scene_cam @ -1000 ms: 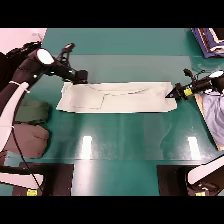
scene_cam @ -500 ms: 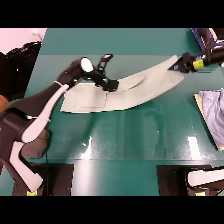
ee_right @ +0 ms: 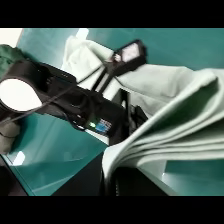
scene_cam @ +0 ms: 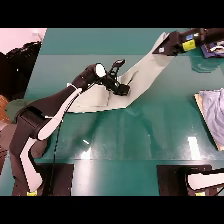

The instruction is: Fold the shirts.

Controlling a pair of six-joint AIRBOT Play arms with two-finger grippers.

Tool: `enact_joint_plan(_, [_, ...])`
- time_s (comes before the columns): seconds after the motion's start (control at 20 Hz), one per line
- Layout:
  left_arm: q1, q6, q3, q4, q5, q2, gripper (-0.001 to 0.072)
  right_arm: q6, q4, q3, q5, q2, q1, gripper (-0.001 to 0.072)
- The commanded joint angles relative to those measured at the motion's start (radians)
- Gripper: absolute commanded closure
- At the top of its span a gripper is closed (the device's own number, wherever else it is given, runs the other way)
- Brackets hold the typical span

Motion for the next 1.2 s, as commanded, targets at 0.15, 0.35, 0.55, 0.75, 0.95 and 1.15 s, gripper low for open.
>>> enact_joint_plan(0.15, [0.100, -0.005, 0.006, 0.063, -0.107, 0.039, 0.0684, -0.041, 0.001, 0.013, -0.129, -0.009, 0.148, 0.0700])
enact_joint_plan(0.35, [0.275, -0.005, 0.008, 0.135, -0.136, 0.187, 0.0683, -0.064, 0.008, 0.013, -0.204, -0.056, 0.250, 0.0700])
enact_joint_plan(0.55, [0.478, 0.003, 0.008, 0.212, -0.160, 0.361, 0.0682, -0.220, 0.142, 0.013, -0.416, -0.190, 0.419, 0.0697])
enact_joint_plan(0.75, [0.639, 0.003, 0.008, 0.212, -0.172, 0.491, 0.0682, -0.439, 0.255, 0.013, -0.668, -0.363, 0.602, 0.0322])
enact_joint_plan(0.95, [0.709, 0.007, 0.008, 0.212, -0.211, 0.547, 0.0683, -0.441, 0.159, 0.013, -0.575, -0.377, 0.593, 0.0256])
enact_joint_plan(1.15, [0.710, 0.033, 0.005, 0.201, -0.285, 0.544, 0.0682, -0.232, -0.093, -0.057, -0.320, -0.290, 0.416, 0.0262])
